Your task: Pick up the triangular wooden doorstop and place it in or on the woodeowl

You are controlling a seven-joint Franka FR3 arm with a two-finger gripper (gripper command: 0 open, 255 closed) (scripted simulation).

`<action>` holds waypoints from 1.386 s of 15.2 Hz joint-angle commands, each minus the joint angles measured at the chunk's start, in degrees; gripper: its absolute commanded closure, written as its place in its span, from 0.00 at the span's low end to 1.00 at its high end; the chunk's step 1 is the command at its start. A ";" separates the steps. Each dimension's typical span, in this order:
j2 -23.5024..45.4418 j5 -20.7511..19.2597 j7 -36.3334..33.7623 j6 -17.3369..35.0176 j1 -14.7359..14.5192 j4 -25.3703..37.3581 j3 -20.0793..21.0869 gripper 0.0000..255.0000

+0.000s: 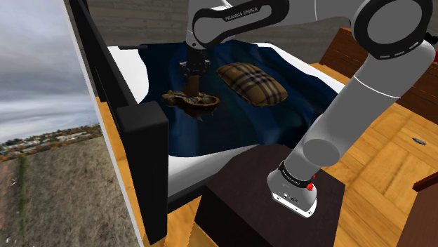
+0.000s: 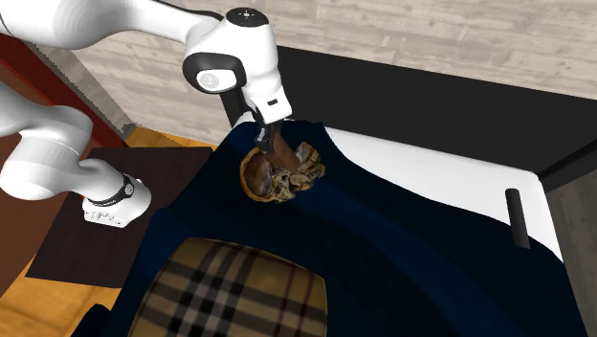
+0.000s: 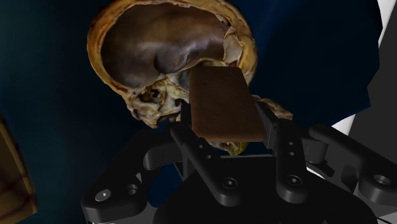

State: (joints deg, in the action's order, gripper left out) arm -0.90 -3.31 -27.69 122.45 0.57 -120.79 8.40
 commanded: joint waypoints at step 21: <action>-2.59 0.63 0.41 -6.96 -0.12 4.45 0.09 0.00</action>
State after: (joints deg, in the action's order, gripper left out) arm -3.48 -2.68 -27.28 115.50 0.46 -116.35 8.49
